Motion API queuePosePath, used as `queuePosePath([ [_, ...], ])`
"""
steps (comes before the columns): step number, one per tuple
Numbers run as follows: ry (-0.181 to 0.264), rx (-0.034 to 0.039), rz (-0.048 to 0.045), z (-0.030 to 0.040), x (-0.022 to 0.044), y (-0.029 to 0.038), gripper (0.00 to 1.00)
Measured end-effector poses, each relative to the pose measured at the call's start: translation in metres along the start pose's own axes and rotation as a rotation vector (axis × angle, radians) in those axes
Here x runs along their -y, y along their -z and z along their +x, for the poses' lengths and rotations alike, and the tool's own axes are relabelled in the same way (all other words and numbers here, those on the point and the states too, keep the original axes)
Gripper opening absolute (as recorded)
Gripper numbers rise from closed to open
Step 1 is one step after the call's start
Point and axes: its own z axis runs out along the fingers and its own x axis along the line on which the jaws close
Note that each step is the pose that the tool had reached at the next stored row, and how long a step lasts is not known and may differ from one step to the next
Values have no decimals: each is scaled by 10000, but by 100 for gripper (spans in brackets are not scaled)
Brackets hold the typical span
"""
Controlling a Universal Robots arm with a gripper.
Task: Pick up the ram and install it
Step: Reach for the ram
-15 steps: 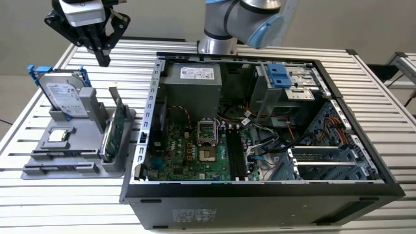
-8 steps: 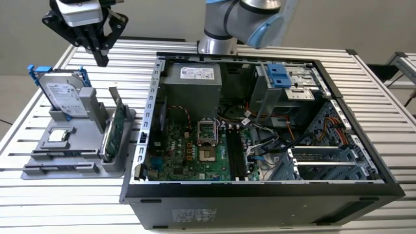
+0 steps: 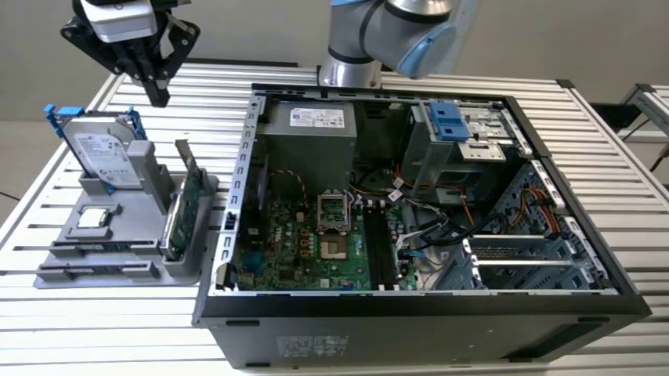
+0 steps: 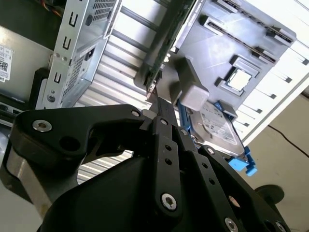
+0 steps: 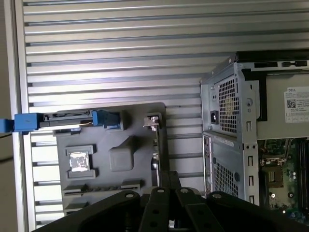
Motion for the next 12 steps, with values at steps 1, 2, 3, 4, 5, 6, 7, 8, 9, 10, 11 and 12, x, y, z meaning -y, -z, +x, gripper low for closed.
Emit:
queuePosePath([
  [1,0,0,0,4,0,0,0],
  [2,-1,0,0,9,0,0,0],
  [3,-2,0,0,14,1,0,0],
  [4,-2,-1,0,19,1,0,0],
  [5,-2,-1,0,24,2,0,0],
  [6,-1,0,0,29,2,0,0],
  [7,-1,0,0,34,3,0,0],
  [8,-1,-1,0,39,3,0,0],
  [9,-1,-1,0,43,3,0,0],
  [10,-1,-1,0,48,4,1,0],
  [11,-2,-1,0,53,4,1,0],
  [12,-3,-1,-1,62,5,1,0],
])
